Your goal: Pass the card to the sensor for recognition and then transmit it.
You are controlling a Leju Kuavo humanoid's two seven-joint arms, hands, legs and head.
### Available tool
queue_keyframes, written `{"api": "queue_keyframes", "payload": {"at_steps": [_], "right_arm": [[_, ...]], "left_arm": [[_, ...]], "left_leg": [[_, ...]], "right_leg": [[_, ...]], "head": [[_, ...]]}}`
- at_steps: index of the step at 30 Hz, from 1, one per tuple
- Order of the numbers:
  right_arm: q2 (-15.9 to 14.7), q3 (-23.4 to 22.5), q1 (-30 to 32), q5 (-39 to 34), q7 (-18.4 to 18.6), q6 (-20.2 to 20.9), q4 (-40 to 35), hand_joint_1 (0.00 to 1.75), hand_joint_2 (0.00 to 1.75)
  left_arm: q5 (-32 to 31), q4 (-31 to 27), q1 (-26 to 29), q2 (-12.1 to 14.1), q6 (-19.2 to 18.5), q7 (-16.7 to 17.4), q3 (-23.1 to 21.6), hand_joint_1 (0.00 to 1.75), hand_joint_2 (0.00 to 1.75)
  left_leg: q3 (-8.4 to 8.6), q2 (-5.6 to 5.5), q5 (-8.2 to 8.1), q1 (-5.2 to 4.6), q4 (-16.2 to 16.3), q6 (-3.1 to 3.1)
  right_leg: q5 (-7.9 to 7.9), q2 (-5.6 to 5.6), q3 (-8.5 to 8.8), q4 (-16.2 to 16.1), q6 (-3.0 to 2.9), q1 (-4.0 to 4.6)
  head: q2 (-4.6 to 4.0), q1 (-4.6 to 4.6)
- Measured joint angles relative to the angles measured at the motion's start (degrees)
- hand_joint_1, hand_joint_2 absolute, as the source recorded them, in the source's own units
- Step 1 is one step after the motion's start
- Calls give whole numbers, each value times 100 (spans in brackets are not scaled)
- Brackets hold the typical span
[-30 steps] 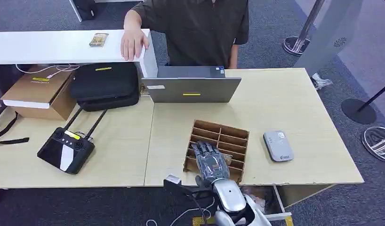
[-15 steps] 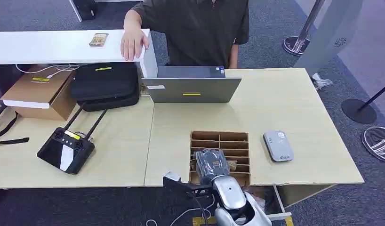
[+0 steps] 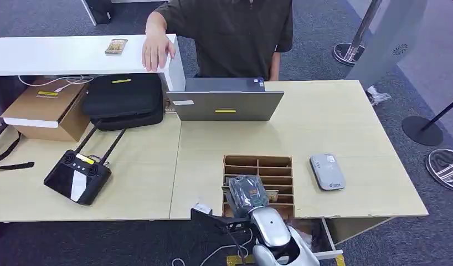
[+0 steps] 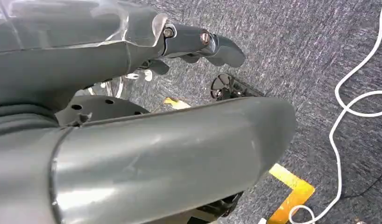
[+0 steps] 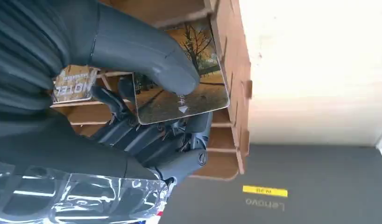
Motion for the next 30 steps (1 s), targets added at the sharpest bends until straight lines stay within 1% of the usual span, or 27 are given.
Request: {"api": "queue_keyframes", "payload": {"at_steps": [5,9,14,18,20,25,28,30], "right_arm": [[0,-68,9,217,9,-548,-195,175,175],[0,-287,57,475,7,-1046,-586,175,175],[-24,-686,212,752,-122,-1624,-1271,175,175],[-37,-977,380,905,-230,-1885,-1760,175,175],[-39,-1119,479,971,-297,-2093,-2018,175,175],[-52,-1377,740,1056,-380,-2394,-2538,175,175],[-59,-1495,872,1086,-448,-2613,-2756,175,175],[-59,-1574,877,1058,-555,-2783,-2804,175,175]], "left_arm": [[-2,0,3,0,-2,-46,0,0,0],[-39,0,13,0,-7,-46,0,0,0],[-103,0,20,0,-7,-57,0,0,0],[-153,0,16,0,-9,-70,0,0,0],[-179,0,19,0,-22,-98,0,0,0],[-195,0,27,2,-44,-151,0,0,0],[-212,0,47,4,-74,-166,-2,0,0],[-232,0,53,4,-114,-168,-2,0,0]], "left_leg": [[0,0,0,0,0,0],[0,0,0,-1,0,0],[0,-1,0,-1,1,0],[0,0,-1,-1,1,0],[-1,-1,-1,-1,1,0],[-1,-1,-1,0,1,0],[-1,0,-1,-1,1,0],[-1,0,-1,-1,1,0]], "right_leg": [[0,0,-1,0,0,0],[0,0,0,-1,0,-1],[0,-1,0,-1,0,-1],[0,0,-2,-2,0,-1],[0,-1,-1,-2,0,-1],[-1,-1,-1,-1,1,0],[-1,0,-1,-1,1,-1],[-1,1,-1,-1,1,-1]], "head": [[0,2],[0,2],[0,0],[0,2],[0,0],[0,0],[0,2],[0,0]]}}
